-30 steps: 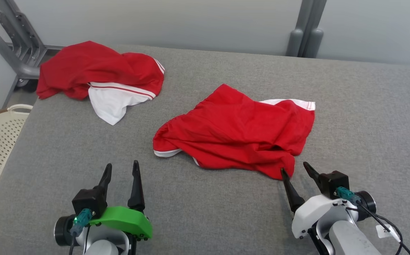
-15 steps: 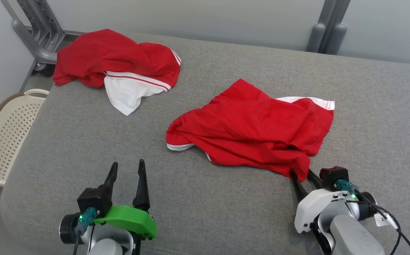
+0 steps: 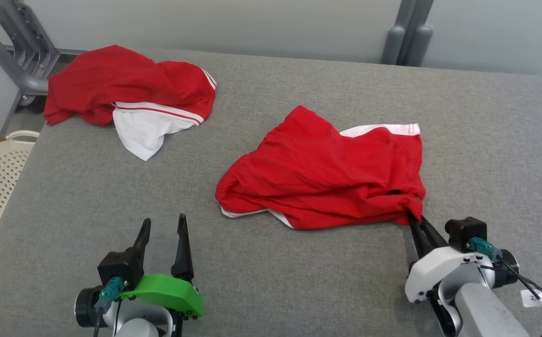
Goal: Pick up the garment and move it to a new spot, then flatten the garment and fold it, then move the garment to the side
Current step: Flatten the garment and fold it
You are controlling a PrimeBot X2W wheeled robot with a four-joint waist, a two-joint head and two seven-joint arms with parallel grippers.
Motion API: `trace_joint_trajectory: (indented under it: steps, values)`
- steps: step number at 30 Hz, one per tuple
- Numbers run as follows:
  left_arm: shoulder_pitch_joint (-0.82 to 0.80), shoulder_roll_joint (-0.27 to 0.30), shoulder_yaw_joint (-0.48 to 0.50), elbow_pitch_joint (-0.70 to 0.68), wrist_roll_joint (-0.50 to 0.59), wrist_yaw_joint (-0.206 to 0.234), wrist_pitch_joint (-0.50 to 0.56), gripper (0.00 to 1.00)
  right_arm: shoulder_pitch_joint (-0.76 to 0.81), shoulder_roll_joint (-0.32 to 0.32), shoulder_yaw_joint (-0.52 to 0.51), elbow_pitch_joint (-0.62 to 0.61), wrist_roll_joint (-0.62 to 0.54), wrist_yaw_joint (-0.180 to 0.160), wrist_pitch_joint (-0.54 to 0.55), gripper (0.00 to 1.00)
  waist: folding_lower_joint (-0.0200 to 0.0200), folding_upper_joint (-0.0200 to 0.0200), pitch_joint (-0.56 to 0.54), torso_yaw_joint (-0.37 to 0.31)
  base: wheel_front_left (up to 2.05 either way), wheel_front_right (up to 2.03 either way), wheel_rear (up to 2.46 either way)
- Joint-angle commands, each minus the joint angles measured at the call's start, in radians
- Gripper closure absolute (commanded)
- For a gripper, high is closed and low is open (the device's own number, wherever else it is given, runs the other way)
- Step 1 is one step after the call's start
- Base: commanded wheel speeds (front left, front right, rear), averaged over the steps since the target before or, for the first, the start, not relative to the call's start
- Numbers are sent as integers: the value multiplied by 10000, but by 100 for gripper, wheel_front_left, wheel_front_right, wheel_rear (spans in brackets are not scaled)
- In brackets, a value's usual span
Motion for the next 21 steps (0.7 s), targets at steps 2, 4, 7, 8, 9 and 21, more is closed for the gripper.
trace_joint_trajectory:
  steps: [2, 4, 7, 8, 9, 21]
  values:
    - [112, 12, 44, 27, -54, -19, 8, 0, 291, -222, -93, -295, 17, -1, -36, 100, 0, 0, -86, -472, 0, 0, 0]
    - [132, -24, 53, 25, -59, -23, 6, 0, 640, -523, -235, -664, 35, -1, -36, 100, 0, 0, -111, -837, 0, 0, 0]
    - [95, -50, 46, 6, -50, -53, 6, 0, 848, -781, -428, -845, 2, -2, -35, 100, 0, 0, -93, -1143, 0, 0, 0]
    - [76, -61, 37, 13, -44, -57, 6, 0, 891, -864, -483, -855, -41, -1, -12, 100, 0, 0, -75, -1226, 0, 0, 0]
    - [50, -70, 16, 29, -39, -68, 6, 0, 936, -925, -526, -836, -99, -2, 23, 100, 0, 0, -54, -1288, 0, 0, 0]
    - [-194, 34, -19, 92, -18, -42, 7, 0, 256, -1017, -783, 321, -755, -1, -5, 0, 0, 0, 133, -1658, 0, 0, 0]
